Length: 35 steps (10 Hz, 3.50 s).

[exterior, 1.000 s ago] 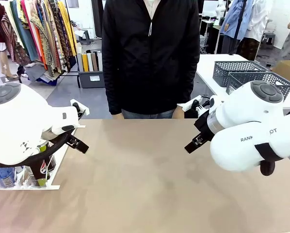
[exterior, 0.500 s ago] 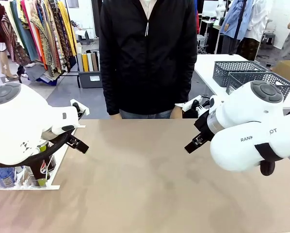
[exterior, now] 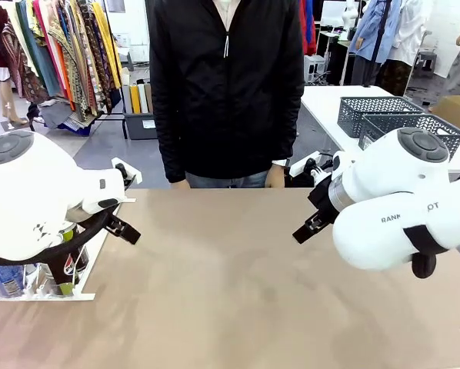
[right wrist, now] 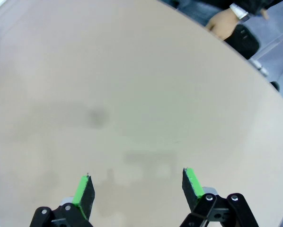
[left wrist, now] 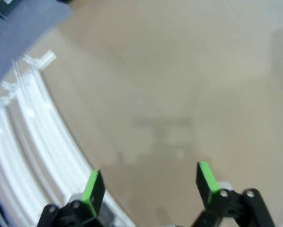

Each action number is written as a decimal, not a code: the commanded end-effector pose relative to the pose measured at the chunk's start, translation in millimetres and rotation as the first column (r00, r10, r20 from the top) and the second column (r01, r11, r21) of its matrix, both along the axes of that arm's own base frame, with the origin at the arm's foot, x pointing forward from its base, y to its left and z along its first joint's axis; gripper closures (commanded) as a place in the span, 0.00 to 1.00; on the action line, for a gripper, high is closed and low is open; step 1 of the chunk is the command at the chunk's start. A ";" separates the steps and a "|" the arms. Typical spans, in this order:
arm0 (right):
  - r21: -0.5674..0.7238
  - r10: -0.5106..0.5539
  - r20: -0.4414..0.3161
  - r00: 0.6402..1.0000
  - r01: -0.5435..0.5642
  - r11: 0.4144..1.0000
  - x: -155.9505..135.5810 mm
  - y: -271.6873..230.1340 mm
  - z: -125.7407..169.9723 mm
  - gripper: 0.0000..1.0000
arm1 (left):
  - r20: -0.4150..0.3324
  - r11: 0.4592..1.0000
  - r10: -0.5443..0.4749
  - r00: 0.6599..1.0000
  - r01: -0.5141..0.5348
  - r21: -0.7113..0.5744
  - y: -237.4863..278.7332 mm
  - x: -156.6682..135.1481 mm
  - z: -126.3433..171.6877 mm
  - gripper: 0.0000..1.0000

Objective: Retrieve and store the cans from the dispenser.
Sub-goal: Pick up one can from the Automatic Can Dispenser and place it in the middle of the table.

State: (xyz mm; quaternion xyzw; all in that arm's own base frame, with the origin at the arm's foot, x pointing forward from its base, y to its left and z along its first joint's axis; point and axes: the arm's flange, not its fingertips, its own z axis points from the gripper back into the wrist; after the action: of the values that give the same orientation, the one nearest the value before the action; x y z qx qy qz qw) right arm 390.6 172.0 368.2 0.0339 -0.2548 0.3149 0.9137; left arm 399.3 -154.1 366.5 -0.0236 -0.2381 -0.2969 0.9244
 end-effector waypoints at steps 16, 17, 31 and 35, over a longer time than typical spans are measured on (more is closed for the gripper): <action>0.916 0.054 -0.340 0.939 0.318 0.244 -106.6 -317.3 99.2 0.00 | -0.191 0.240 0.168 0.967 -0.228 -0.944 339.1 -140.1 115.6 0.00; 0.916 0.054 -0.340 0.939 0.318 0.244 -106.6 -317.3 99.2 0.00 | -0.191 0.240 0.168 0.967 -0.228 -0.944 339.1 -140.1 115.6 0.00; 0.916 0.054 -0.340 0.939 0.318 0.244 -106.6 -317.3 99.2 0.00 | -0.184 0.940 0.330 0.926 -0.340 -0.023 219.3 -100.9 161.7 0.00; 0.916 0.054 -0.340 0.939 0.318 0.244 -106.6 -317.3 99.2 0.00 | -0.315 0.917 0.391 0.865 -0.395 0.054 208.9 -61.8 116.1 0.00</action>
State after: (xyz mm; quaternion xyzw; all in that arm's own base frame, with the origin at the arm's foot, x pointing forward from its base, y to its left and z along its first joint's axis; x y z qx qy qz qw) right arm 281.3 -146.3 463.3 0.6021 -0.2410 0.0053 0.7612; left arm 327.1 56.7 492.5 -0.0278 -0.1022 -0.1083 0.9885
